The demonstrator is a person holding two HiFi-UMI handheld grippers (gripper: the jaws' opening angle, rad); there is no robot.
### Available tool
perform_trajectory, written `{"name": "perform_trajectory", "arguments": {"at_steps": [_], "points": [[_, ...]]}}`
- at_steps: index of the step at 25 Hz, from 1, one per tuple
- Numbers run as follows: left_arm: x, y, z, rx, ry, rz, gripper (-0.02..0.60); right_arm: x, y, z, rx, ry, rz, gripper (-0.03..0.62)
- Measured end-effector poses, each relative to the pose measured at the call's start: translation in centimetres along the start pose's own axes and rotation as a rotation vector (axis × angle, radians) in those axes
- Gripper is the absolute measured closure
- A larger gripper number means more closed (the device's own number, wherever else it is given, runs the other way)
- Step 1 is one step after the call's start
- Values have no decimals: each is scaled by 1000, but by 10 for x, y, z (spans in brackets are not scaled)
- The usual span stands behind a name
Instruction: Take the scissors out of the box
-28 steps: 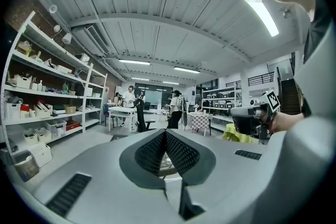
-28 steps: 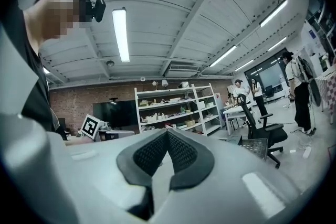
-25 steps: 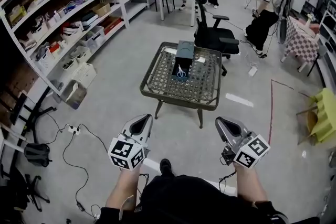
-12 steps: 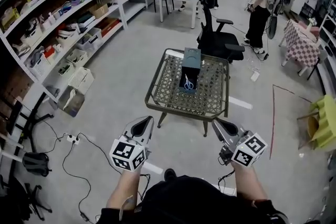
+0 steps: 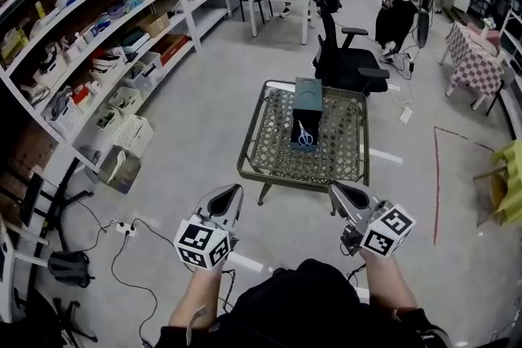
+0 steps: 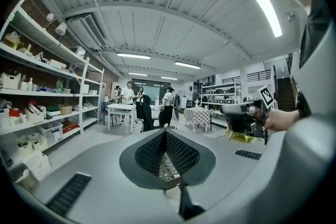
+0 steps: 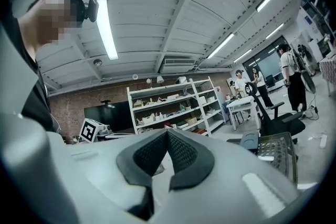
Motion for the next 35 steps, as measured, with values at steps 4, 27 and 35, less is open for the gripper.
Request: {"name": "perform_trajectory", "arguments": {"at_steps": [4,27,35], "points": [[-6,7,-6,-25,-4,-7,575,11,9,-8,5,32,-2,583],[-93,145,41,-91,-51,21,575,158,125,38,-32,63,35,583],[-124,193,77,-82,-34,43,575,210,151,61,-26,51,42,583]]}}
Point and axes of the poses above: the fingertips, and each gripper's own axes: y forward along the fingers, x to its right, z out of its top, the point moved 8 cm from there along -y, backward along the fingers, and after that the axes turned 13 degrees about -x, right-handed, at the moved point
